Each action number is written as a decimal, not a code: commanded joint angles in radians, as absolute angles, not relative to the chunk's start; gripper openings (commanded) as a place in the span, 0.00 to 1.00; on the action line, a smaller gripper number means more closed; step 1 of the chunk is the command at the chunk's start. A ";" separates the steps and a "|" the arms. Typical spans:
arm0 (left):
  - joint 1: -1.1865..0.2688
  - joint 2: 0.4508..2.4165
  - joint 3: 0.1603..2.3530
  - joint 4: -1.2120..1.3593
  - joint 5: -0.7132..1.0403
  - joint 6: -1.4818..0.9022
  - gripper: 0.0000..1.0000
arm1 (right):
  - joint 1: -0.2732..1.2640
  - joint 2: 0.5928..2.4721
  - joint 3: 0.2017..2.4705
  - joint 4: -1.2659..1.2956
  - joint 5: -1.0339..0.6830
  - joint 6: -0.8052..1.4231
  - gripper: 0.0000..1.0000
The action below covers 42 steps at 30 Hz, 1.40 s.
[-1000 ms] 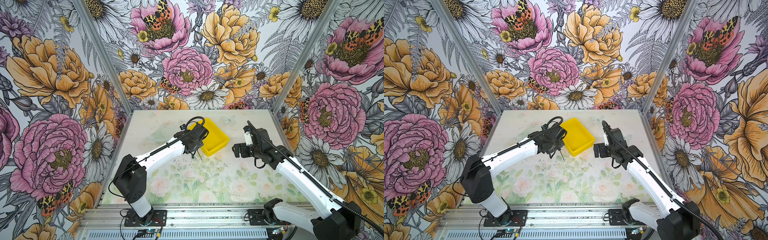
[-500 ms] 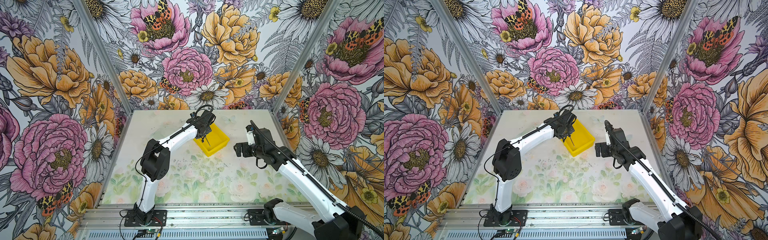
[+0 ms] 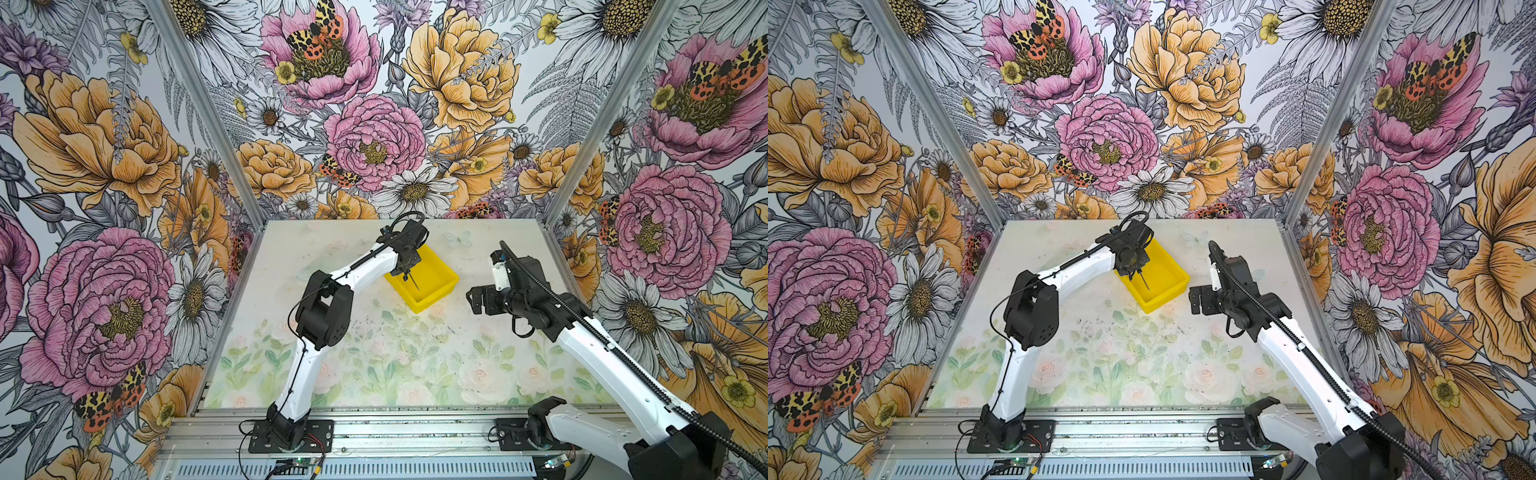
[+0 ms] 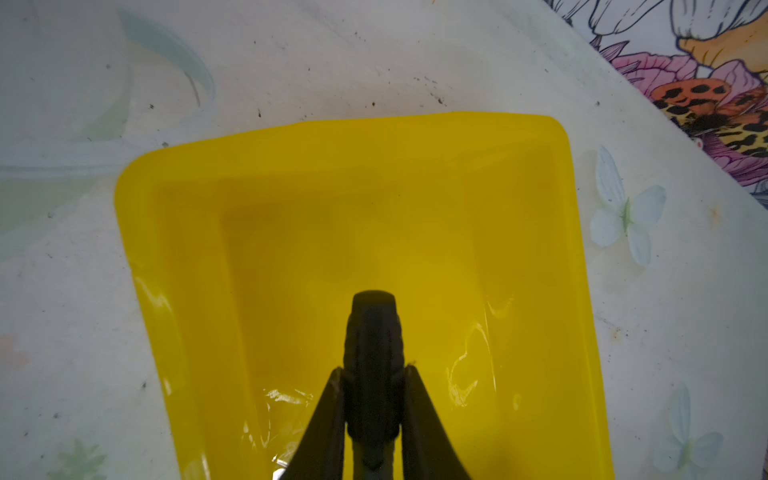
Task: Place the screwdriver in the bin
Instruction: 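Lift the screwdriver with the left gripper and carry it over the yellow bin, then lower the screwdriver into the bin and open the left gripper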
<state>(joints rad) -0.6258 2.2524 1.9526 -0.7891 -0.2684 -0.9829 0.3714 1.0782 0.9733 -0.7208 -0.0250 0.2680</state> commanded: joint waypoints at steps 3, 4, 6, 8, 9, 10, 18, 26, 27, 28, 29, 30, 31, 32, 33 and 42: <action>-0.619 2.293 1.998 -0.793 -0.255 -0.960 0.03 | 0.365 1.074 0.965 -0.695 -0.050 0.261 0.99; -0.620 2.301 2.004 -0.793 -0.256 -0.958 0.03 | 0.364 1.075 0.965 -0.695 -0.050 0.261 0.99; -0.621 2.315 2.016 -0.793 -0.258 -0.954 0.04 | 0.364 1.078 0.966 -0.696 -0.051 0.260 1.00; -0.620 2.330 2.027 -0.793 -0.253 -0.957 0.05 | 0.366 1.084 0.969 -0.694 -0.051 0.260 1.00; -0.620 2.338 2.032 -0.793 -0.252 -0.958 0.05 | 0.366 1.085 0.969 -0.694 -0.051 0.261 1.00; -0.620 2.344 2.038 -0.794 -0.252 -0.957 0.05 | 0.365 1.085 0.968 -0.695 -0.051 0.260 0.99; -0.620 2.380 2.075 -0.795 -0.247 -0.953 0.10 | 0.364 1.083 0.969 -0.695 -0.045 0.258 0.99; -0.623 2.374 2.078 -0.795 -0.258 -0.943 0.26 | 0.366 1.085 0.981 -0.695 -0.037 0.254 0.99; -0.625 2.372 2.081 -0.793 -0.259 -0.941 0.27 | 0.366 1.086 0.982 -0.696 -0.036 0.253 0.99; -0.625 2.371 2.080 -0.795 -0.262 -0.939 0.29 | 0.366 1.085 0.982 -0.696 -0.035 0.252 0.99; -0.626 2.368 2.082 -0.795 -0.265 -0.937 0.32 | 0.366 1.083 0.981 -0.696 -0.033 0.253 1.00; -0.626 2.364 2.082 -0.795 -0.269 -0.933 0.35 | 0.365 1.079 0.979 -0.697 -0.032 0.253 1.00; -0.627 2.362 2.080 -0.794 -0.272 -0.931 0.38 | 0.366 1.077 0.979 -0.697 -0.031 0.253 0.99; -0.627 2.358 2.081 -0.794 -0.273 -0.931 0.40 | 0.366 1.075 0.978 -0.696 -0.031 0.252 0.99; -0.628 2.355 2.082 -0.795 -0.276 -0.927 0.42 | 0.366 1.072 0.978 -0.697 -0.029 0.253 0.99; -0.650 2.249 2.049 -0.793 -0.309 -0.867 0.53 | 0.364 1.054 0.977 -0.698 -0.017 0.252 0.99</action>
